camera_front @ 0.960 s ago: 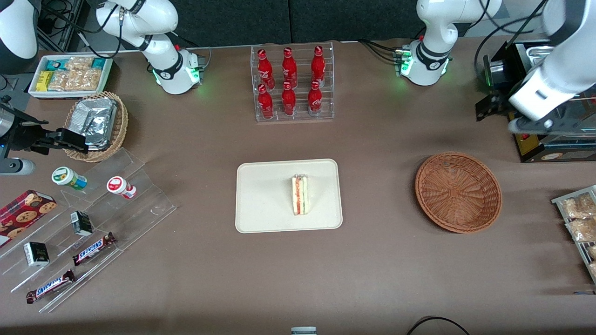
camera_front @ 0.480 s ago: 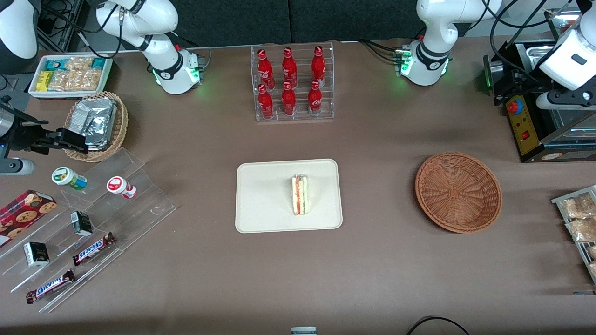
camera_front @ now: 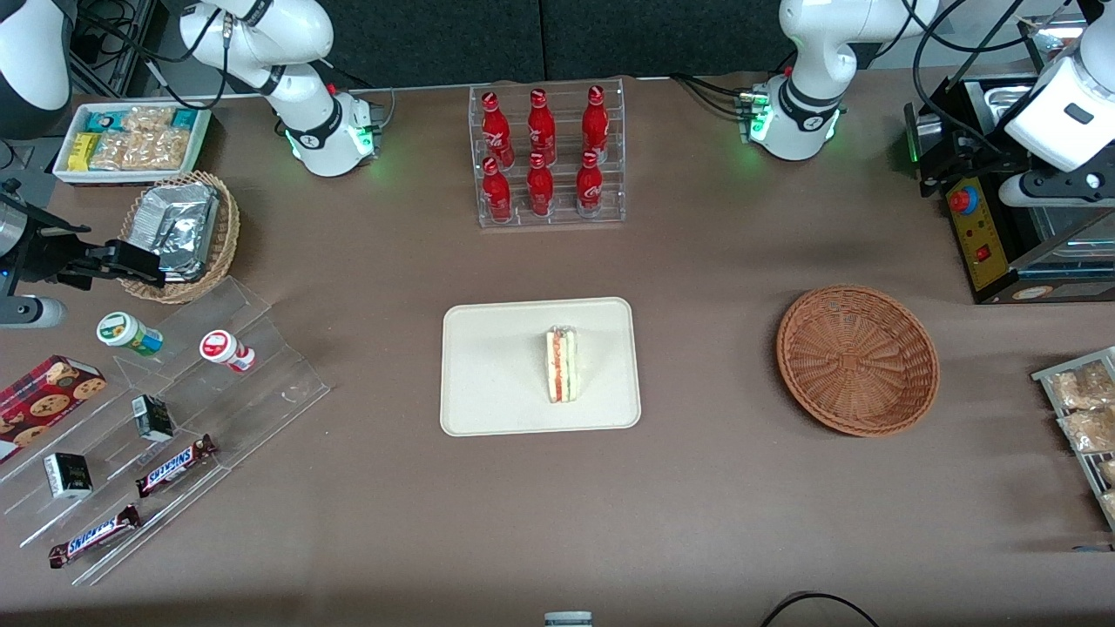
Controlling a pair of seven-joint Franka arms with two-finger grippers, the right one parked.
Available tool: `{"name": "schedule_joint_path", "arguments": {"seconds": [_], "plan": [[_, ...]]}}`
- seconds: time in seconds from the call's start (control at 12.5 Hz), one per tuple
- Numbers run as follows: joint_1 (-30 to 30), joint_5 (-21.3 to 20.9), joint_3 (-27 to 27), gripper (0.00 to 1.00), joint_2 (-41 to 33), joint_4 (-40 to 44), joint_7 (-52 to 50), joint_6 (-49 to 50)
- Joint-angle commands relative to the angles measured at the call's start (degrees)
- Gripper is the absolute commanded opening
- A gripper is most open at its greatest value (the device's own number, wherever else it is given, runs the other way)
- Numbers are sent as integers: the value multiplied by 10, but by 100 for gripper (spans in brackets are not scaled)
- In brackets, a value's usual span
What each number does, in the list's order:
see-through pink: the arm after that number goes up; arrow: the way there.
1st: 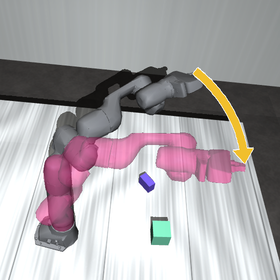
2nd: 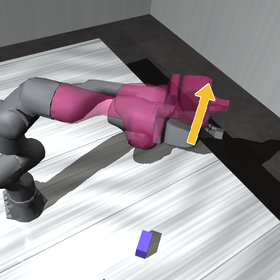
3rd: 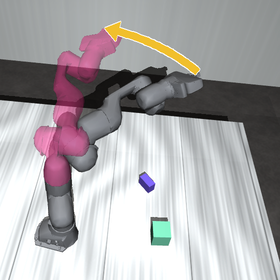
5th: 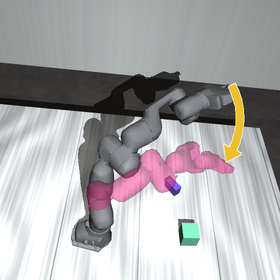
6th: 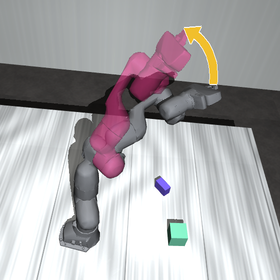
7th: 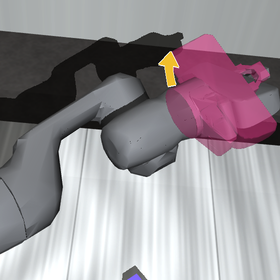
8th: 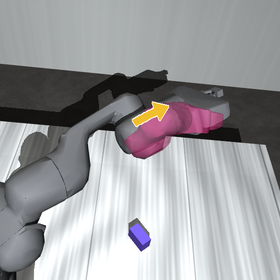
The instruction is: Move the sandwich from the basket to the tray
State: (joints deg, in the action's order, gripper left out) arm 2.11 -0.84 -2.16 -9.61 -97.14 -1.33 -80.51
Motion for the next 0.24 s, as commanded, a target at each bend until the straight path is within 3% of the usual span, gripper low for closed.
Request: {"name": "schedule_joint_path", "arguments": {"seconds": [0.0, 0.16], "plan": [[2, 1, -3, 100, 16, 40, -8, 33], [2, 1, -2, 100, 21, 42, -4, 33]]}}
